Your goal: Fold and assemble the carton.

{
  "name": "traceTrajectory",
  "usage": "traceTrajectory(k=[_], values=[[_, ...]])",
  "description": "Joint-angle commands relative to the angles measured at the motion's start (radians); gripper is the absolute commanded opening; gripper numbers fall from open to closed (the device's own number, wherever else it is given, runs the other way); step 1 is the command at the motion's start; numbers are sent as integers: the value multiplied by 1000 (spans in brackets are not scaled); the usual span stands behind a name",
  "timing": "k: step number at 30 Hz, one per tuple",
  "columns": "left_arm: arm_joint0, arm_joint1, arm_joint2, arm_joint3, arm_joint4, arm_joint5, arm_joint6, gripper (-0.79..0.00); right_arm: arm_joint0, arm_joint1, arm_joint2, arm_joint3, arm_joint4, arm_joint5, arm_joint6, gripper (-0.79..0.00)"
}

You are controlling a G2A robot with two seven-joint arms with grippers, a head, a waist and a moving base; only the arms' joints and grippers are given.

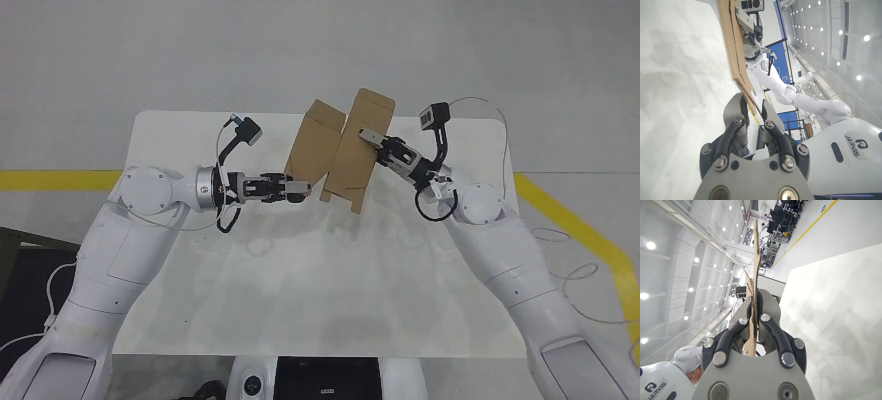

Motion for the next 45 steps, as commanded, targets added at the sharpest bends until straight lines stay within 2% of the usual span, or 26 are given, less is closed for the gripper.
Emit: traceTrajectory(k=[1, 4, 5, 9, 10, 11, 12, 13, 20, 21, 23, 24, 27, 28, 30, 34, 45], values=[[-1, 0, 1, 4, 5, 5, 3, -785, -1, -2, 3, -2, -5, 2, 1, -785], [-2, 0, 0, 11, 9, 11, 6, -785, -2, -4, 8, -7, -11, 5, 4, -785], [-3, 0, 0, 14, 11, 13, 8, -736, -3, -5, 10, -9, -13, 5, 6, -785], [-8, 0, -2, 24, 13, 17, 13, -443, -5, -8, 16, -15, -19, 7, 9, -785], [-9, 0, -3, 26, 11, 18, 15, -332, -6, -9, 18, -15, -21, 7, 10, -785], [-10, 0, -3, 28, 9, 20, 15, -169, -7, -10, 19, -16, -23, 8, 10, -785], [-11, 0, -4, 31, 7, 23, 15, -58, -7, -11, 20, -15, -24, 9, 12, -785], [-12, 0, -5, 32, 3, 25, 16, 0, -7, -12, 21, -15, -25, 11, 13, -785], [-18, 0, -11, 41, -17, 35, 16, 0, -8, -19, 27, -14, -34, 14, 18, -785], [-19, 0, -10, 43, -16, 36, 17, -52, -9, -20, 28, -15, -35, 14, 19, -785], [-20, -1, -9, 45, -18, 38, 19, -108, -10, -22, 31, -16, -38, 13, 22, -785], [-21, -1, -8, 46, -17, 40, 20, -151, -11, -22, 33, -16, -40, 14, 22, -785], [-23, -2, -7, 48, -22, 44, 24, -400, -15, -23, 39, -18, -45, 16, 22, -785], [-23, -2, -7, 48, -24, 44, 24, -422, -16, -24, 41, -19, -47, 17, 22, -785], [-24, -2, -7, 49, -24, 46, 23, -520, -18, -25, 44, -21, -52, 17, 21, -785], [-27, -2, -7, 55, -25, 50, 25, -776, -21, -28, 48, -24, -58, 18, 22, -785], [-29, -3, -6, 60, -21, 54, 30, -785, -27, -35, 61, -25, -73, 19, 26, -785]])
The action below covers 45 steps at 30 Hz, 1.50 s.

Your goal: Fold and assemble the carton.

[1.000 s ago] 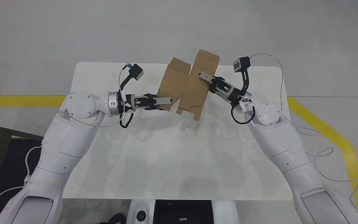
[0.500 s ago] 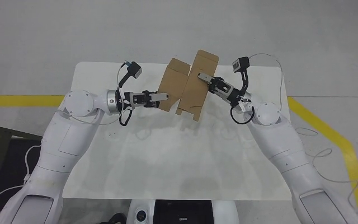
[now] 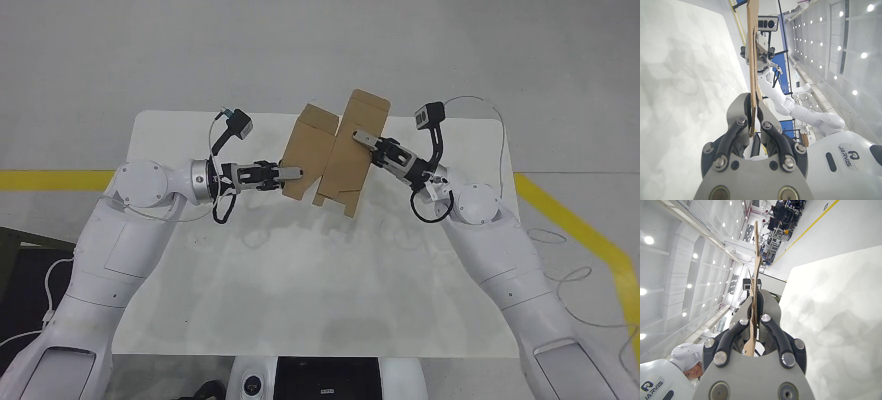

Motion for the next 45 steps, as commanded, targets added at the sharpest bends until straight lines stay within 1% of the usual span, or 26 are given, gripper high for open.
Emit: traceTrajectory(k=[1, 2, 3, 4, 5, 8, 12, 19, 21, 23, 25, 26, 30, 34, 40, 45], values=[[0, 0, -1, 1, 0, 0, 0, -785, -2, -1, 3, -2, -2, 3, -1, -785], [-1, 0, -1, 1, -2, 0, 0, -785, -3, -1, 5, -3, -3, 4, -1, -785], [-1, 0, -1, 2, -2, 0, 0, -785, -4, -2, 6, -4, -5, 5, -2, -699], [-1, 0, -1, 3, -5, -1, -2, -785, -5, -2, 8, -5, -6, 4, -2, -505], [-1, 0, -2, 4, -7, 0, -4, -785, -7, -3, 9, -6, -7, 3, -2, 0], [-6, 1, -4, 10, -6, -1, -16, -785, -6, -3, 18, -5, -16, -38, 15, 0], [-25, 6, -12, 36, 24, -22, -67, -785, -7, 4, 39, 15, -38, -83, 70, 0], [-70, 16, -39, 127, 29, -66, -163, -785, -11, 28, 98, 55, -48, -151, 233, 0], [-83, 18, -40, 144, 32, -88, -205, -785, -4, 35, 107, 69, -66, -176, 287, 0], [-94, 20, -41, 157, 21, -107, -252, -785, 2, 38, 109, 84, -37, -184, 348, 0], [-102, 22, -41, 166, 0, -120, -297, -785, 15, 40, 102, 94, 19, -163, 438, 0], [-105, 23, -38, 164, -11, -117, -318, -785, 21, 41, 97, 93, 39, -141, 460, 0], [-102, 32, -20, 117, -38, -67, -368, -785, 46, 54, 77, 77, 54, -62, 540, 0], [-85, 52, 2, 73, -17, -37, -399, -785, 53, 71, 62, 46, 90, -38, 564, 0], [-76, 79, 48, 62, -21, -37, -399, -785, 75, 96, 49, 96, 81, -22, 579, 0], [-73, 96, 70, 52, -54, -37, -399, -785, 83, 110, -2, 85, 66, -11, 590, 0]])
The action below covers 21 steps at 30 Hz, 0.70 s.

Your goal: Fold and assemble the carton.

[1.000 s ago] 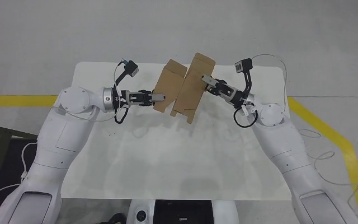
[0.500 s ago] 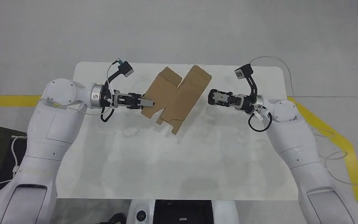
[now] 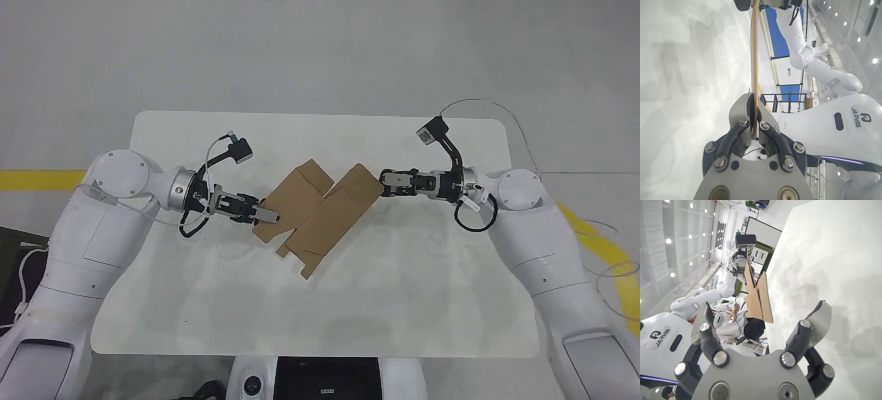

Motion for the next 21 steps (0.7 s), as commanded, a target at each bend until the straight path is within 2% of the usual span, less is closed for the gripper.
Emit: traceTrajectory(k=[1, 21], values=[[0, 7, 8, -4, -15, 0, 0, -785, 1, 5, -22, -11, 0, -5, -5, 0], [-16, 51, 55, -34, -94, -2, 2, -785, 25, 50, -191, -15, 169, -65, -65, 0]])
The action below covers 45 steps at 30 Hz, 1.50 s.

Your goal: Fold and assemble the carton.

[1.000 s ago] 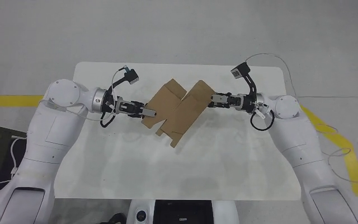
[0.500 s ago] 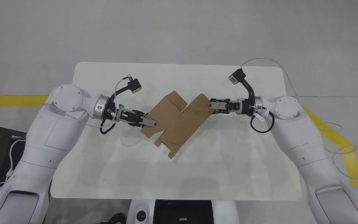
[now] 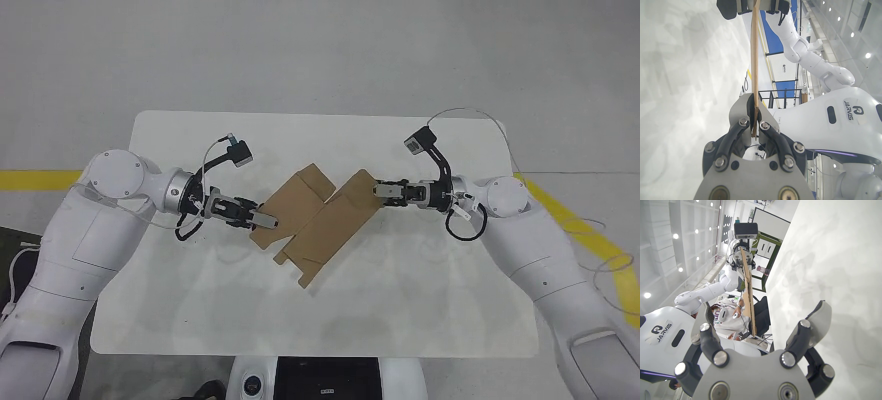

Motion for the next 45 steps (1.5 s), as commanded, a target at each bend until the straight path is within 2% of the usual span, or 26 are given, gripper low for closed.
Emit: traceTrajectory(k=[1, 11, 27, 28, 29, 31, 32, 35, 45], values=[[-1, 2, 4, -2, -5, -2, 2, -785, 3, 2, -15, 7, 7, -3, -3, 0], [-2, 13, 20, -17, -18, -9, 9, -785, 30, 1, -89, -1, 57, -1, -1, 0], [-11, 25, 55, -4, -9, -23, 23, -785, 48, 17, -129, -49, 96, 6, 6, 0], [-14, 25, 56, 0, -9, -24, 24, -785, 48, 18, -131, -48, 96, 7, 7, -145], [-17, 26, 57, 3, -10, -25, 25, -785, 48, 19, -134, -47, 94, 7, 7, -228], [-20, 26, 59, 8, -12, -27, 27, -785, 50, 21, -138, -46, 94, 6, 6, -372], [-22, 27, 61, 11, -12, -27, 27, -785, 50, 22, -140, -44, 94, 4, 4, -409], [-27, 28, 64, 19, -12, -29, 29, -785, 52, 23, -148, -42, 93, 1, 1, -477], [-36, 33, 75, 30, -21, -35, 35, -785, 63, 28, -176, -40, 93, -8, -8, -631]])
